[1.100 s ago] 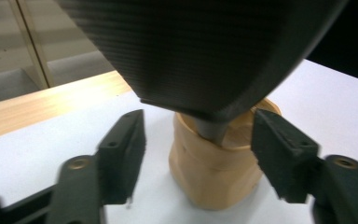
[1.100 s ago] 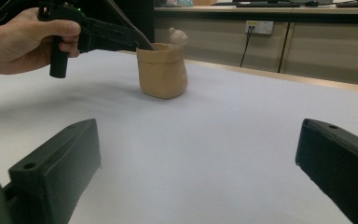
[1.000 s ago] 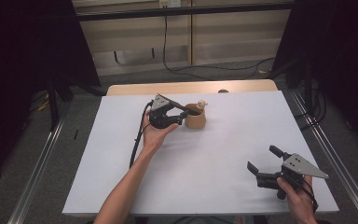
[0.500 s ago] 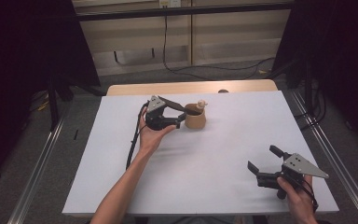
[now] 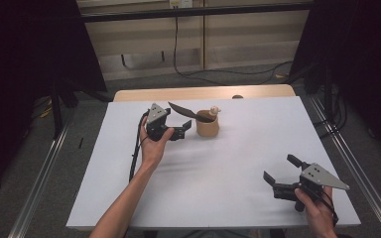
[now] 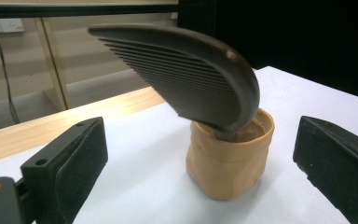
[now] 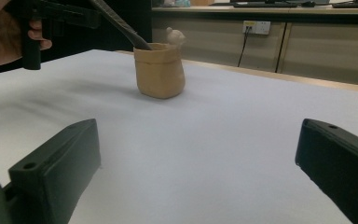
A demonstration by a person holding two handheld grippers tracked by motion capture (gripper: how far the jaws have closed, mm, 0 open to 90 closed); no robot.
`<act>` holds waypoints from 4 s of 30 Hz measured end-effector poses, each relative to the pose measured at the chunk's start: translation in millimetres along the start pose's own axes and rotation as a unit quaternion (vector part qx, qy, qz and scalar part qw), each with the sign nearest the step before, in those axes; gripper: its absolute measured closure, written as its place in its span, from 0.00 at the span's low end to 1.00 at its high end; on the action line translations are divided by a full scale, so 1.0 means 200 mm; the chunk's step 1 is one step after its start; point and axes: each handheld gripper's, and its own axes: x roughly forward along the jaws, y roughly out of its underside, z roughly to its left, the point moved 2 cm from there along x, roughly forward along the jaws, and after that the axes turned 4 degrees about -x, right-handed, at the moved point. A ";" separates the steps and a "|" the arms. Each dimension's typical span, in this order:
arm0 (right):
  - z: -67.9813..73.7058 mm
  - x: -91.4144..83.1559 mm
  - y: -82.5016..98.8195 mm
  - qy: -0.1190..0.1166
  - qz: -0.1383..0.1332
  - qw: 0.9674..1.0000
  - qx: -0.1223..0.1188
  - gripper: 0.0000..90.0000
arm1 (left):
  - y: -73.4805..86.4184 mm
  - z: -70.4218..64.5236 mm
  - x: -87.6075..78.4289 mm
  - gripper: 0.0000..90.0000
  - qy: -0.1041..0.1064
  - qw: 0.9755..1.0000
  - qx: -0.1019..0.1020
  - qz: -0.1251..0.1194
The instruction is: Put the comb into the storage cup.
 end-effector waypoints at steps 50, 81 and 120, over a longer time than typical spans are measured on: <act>-0.01 0.00 -0.01 0.019 -0.009 1.000 -0.007 0.00 | 0.15 0.00 -0.51 0.02 -0.031 0.997 -0.004 -0.073; 0.00 0.00 -0.01 0.030 -0.010 0.999 -0.011 0.00 | 0.32 -0.05 -0.78 0.04 -0.080 0.995 -0.013 -0.051; 0.02 -0.02 0.01 0.039 -0.007 0.999 -0.007 0.00 | 0.42 -0.09 -0.95 0.04 -0.113 0.992 -0.013 -0.052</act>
